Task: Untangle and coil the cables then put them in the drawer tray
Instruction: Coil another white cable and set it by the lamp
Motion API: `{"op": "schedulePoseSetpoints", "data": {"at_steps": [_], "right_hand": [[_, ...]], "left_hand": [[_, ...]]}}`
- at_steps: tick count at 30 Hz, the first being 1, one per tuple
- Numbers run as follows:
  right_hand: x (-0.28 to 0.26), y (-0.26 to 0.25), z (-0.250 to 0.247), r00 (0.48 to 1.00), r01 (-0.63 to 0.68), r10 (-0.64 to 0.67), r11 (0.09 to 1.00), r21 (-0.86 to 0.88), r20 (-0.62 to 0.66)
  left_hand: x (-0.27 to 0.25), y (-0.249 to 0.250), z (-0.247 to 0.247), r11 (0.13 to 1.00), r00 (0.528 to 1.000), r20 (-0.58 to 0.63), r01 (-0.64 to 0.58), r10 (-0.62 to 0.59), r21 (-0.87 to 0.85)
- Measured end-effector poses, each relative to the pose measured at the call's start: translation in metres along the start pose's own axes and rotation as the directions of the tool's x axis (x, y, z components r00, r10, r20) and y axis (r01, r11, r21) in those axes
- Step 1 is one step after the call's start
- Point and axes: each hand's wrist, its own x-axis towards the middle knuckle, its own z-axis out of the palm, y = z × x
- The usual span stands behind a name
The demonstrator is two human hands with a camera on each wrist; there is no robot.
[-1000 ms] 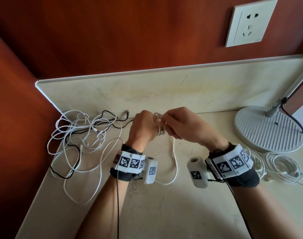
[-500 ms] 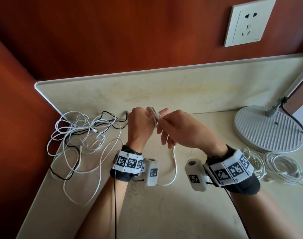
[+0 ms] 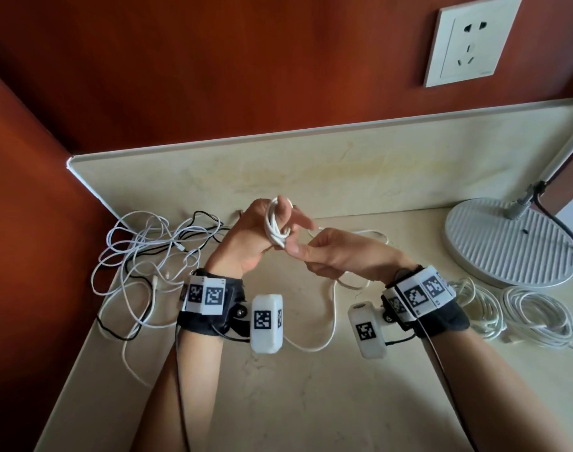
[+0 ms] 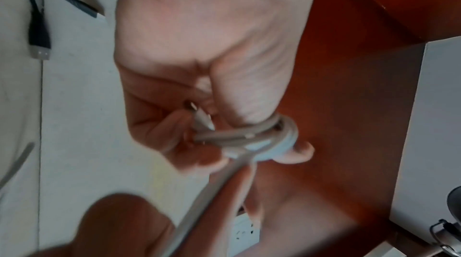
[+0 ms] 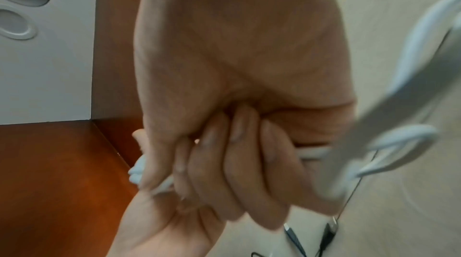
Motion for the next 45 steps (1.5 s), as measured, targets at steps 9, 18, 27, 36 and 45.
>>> {"op": "schedulePoseSetpoints", "data": {"at_steps": [9, 18, 27, 36, 45], "right_hand": [[-0.008, 0.020, -0.032, 0.986, -0.141, 0.116, 0.963, 0.230, 0.119], [-0.002, 0.027, -0.035, 0.992, -0.097, 0.123, 0.882, 0.461, -0.027], [0.002, 0.025, -0.030, 0.950, -0.039, 0.114, 0.967, 0.252, -0.292], [-0.009, -0.001, -0.022, 0.914, -0.083, -0.025, 0.966, -0.246, -0.406], [-0.011, -0.012, -0.008, 0.851, -0.108, -0.203, 0.835, -0.540, -0.484]], "left_hand": [[-0.009, 0.015, 0.012, 0.977, 0.948, 0.304, 0.030, -0.095, 0.211], [-0.003, 0.001, 0.019, 0.879, 0.893, 0.166, 0.351, -0.418, 0.323], [0.001, -0.007, 0.038, 0.775, 0.867, 0.178, 0.302, -0.465, 0.556], [0.004, -0.005, 0.044, 0.803, 0.875, 0.116, 0.370, -0.471, 0.467], [0.002, -0.009, 0.055, 0.419, 0.921, -0.263, 0.368, -0.288, 0.830]]}}
